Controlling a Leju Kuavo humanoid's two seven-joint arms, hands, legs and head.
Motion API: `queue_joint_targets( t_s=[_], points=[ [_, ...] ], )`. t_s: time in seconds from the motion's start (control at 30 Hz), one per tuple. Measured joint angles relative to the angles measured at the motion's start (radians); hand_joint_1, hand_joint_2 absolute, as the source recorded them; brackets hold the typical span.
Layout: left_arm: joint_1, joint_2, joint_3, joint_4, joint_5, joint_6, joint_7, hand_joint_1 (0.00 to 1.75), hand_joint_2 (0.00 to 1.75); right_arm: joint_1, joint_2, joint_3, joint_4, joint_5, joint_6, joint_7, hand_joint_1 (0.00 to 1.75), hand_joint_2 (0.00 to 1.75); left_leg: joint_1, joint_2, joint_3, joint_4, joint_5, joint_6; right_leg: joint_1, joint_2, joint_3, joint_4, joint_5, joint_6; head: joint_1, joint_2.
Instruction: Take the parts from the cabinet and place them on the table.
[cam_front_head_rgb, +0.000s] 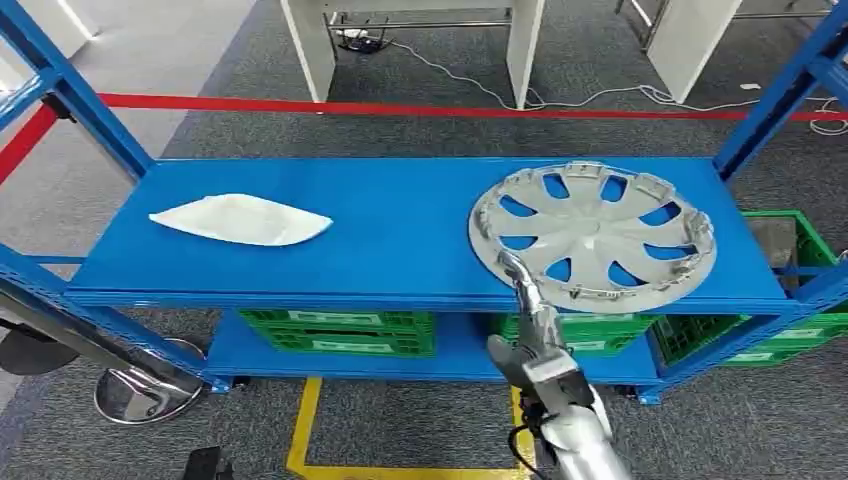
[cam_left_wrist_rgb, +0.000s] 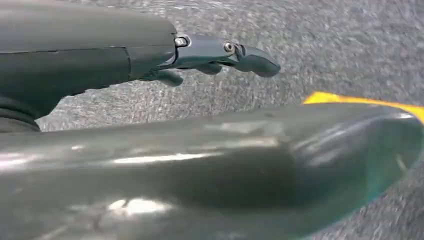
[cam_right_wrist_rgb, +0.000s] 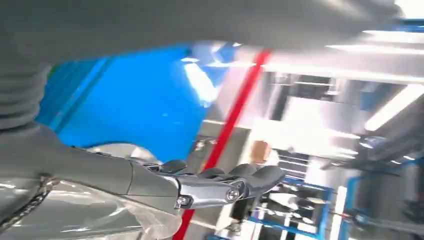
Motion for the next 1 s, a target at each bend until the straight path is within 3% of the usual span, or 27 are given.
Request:
queue_joint_targets(
  t_s=[0.03,0.1,0.17,0.27,0.3,0.33,0.43,0.47,0.5,0.53,0.6,0.67,0.77,0.8,0.83,0.87,0.93,0.97,1.0],
  points=[
    [-0.001,0.0,-0.006,0.0,-0.015,-0.008,0.004,0.0,0.0,-0.057,-0.008,0.003,0.051,0.035,-0.043,0.041,0.0,1.75,0.0,0.0,0.02,-0.054,0.045,0.003,0.0,0.001,0.001,0.0,0.0,0.0,0.0,0.0],
    [-0.005,0.0,-0.018,0.0,-0.032,-0.013,0.01,0.0,0.0,-0.186,-0.027,0.003,0.154,0.067,-0.086,0.085,0.0,1.75,0.0,0.001,0.093,-0.232,0.144,0.012,0.0,0.003,0.004,0.0,0.002,0.003,0.0,0.0],
    [-0.01,-0.002,-0.026,0.0,-0.048,-0.014,0.014,0.0,0.0,-0.321,-0.047,0.004,0.259,0.095,-0.098,0.104,0.0,1.75,-0.005,0.0,0.113,-0.298,0.141,0.022,0.007,0.006,-0.006,0.004,0.004,0.016,0.0,0.0],
    [-0.009,-0.005,-0.032,0.001,-0.065,-0.018,0.02,0.0,0.0,-0.465,-0.072,0.011,0.396,0.182,-0.142,0.143,0.0,1.75,-0.006,-0.003,0.105,-0.296,0.147,0.037,0.004,0.001,-0.009,-0.004,0.011,0.036,0.002,0.0],
    [-0.008,-0.007,-0.032,0.001,-0.07,-0.021,0.021,0.0,0.0,-0.495,-0.079,0.016,0.424,0.209,-0.154,0.156,0.0,1.75,0.002,-0.002,0.11,-0.308,0.155,0.045,0.003,0.001,-0.021,0.003,0.004,0.04,0.0,0.0],
    [-0.01,-0.008,-0.035,0.001,-0.073,-0.025,0.021,0.0,0.0,-0.522,-0.085,0.02,0.45,0.237,-0.168,0.165,0.0,1.75,0.001,-0.001,0.112,-0.31,0.156,0.048,0.003,-0.001,-0.031,0.027,-0.014,0.044,0.004,0.0],
    [-0.012,-0.011,-0.039,0.001,-0.078,-0.029,0.019,0.0,0.0,-0.581,-0.109,0.049,0.537,0.331,-0.206,0.217,0.0,1.75,0.0,-0.001,0.109,-0.309,0.155,0.055,0.001,-0.001,-0.142,0.255,-0.113,0.053,0.009,0.0],
    [-0.011,-0.013,-0.039,0.002,-0.078,-0.028,0.019,0.0,0.0,-0.587,-0.119,0.061,0.564,0.372,-0.219,0.24,0.0,1.75,0.0,-0.001,0.11,-0.309,0.155,0.056,0.001,-0.002,-0.169,0.303,-0.12,0.056,0.01,0.0],
    [-0.011,-0.015,-0.039,0.002,-0.078,-0.028,0.019,0.0,0.0,-0.592,-0.127,0.072,0.588,0.411,-0.23,0.259,0.0,1.75,0.0,-0.002,0.111,-0.308,0.154,0.057,0.001,-0.002,-0.172,0.298,-0.103,0.056,0.01,0.0],
    [-0.011,-0.017,-0.039,0.002,-0.078,-0.028,0.018,0.0,0.0,-0.601,-0.137,0.085,0.611,0.451,-0.243,0.277,0.0,1.75,0.0,-0.003,0.111,-0.308,0.153,0.056,0.0,-0.002,-0.153,0.249,-0.065,0.055,0.01,0.0],
    [-0.012,-0.023,-0.039,0.002,-0.078,-0.028,0.016,0.0,0.0,-0.619,-0.152,0.106,0.644,0.495,-0.262,0.294,0.0,1.75,0.001,-0.005,0.114,-0.302,0.146,0.05,-0.001,-0.007,-0.072,0.069,0.032,0.052,0.01,0.0],
    [-0.014,-0.027,-0.039,0.003,-0.077,-0.028,0.016,0.0,0.0,-0.641,-0.162,0.125,0.678,0.508,-0.272,0.294,0.0,1.75,-0.009,-0.004,0.105,-0.289,0.139,0.039,0.003,-0.007,-0.032,0.0,0.025,0.043,0.011,0.0],
    [-0.013,-0.03,-0.039,0.003,-0.072,-0.028,0.014,0.0,0.0,-0.644,-0.175,0.142,0.7,0.53,-0.282,0.297,0.0,1.75,-0.007,-0.003,0.109,-0.294,0.138,0.033,0.005,-0.005,-0.034,0.006,0.021,0.028,0.009,0.0],
    [-0.014,-0.029,-0.039,0.003,-0.07,-0.028,0.013,0.0,0.0,-0.645,-0.178,0.146,0.703,0.542,-0.288,0.3,0.0,1.75,-0.007,-0.003,0.108,-0.29,0.131,0.028,-0.002,-0.005,-0.032,0.002,0.023,0.021,0.01,0.0],
    [-0.014,-0.03,-0.039,0.003,-0.069,-0.028,0.011,0.0,0.0,-0.648,-0.182,0.15,0.704,0.549,-0.289,0.306,0.0,0.0,-0.006,-0.002,0.102,-0.27,0.115,0.02,-0.003,-0.005,-0.029,0.002,0.022,0.016,0.005,0.0],
    [-0.014,-0.03,-0.038,0.003,-0.068,-0.027,0.009,0.0,0.0,-0.649,-0.184,0.151,0.703,0.551,-0.288,0.311,0.0,0.0,-0.004,-0.002,0.08,-0.215,0.082,0.014,-0.003,-0.005,-0.027,0.002,0.021,0.011,0.0,0.0],
    [-0.015,-0.03,-0.035,0.003,-0.062,-0.027,0.007,0.0,0.0,-0.646,-0.198,0.153,0.695,0.547,-0.27,0.313,0.0,0.0,-0.002,-0.002,0.005,-0.057,0.01,0.008,-0.003,-0.006,-0.026,0.003,0.019,0.008,0.002,0.0],
    [-0.013,-0.03,-0.032,0.003,-0.058,-0.027,0.007,0.0,0.0,-0.638,-0.208,0.153,0.681,0.537,-0.251,0.318,0.0,0.0,-0.002,-0.002,-0.032,0.012,-0.007,0.008,-0.003,-0.006,-0.025,0.003,0.018,0.008,0.001,0.0],
    [-0.012,-0.03,-0.026,0.003,-0.056,-0.026,0.007,0.0,0.0,-0.629,-0.219,0.153,0.664,0.526,-0.235,0.328,0.0,0.0,-0.002,-0.002,-0.042,0.022,0.004,0.009,-0.003,-0.006,-0.024,0.003,0.017,0.008,0.002,0.0]
  ],
)
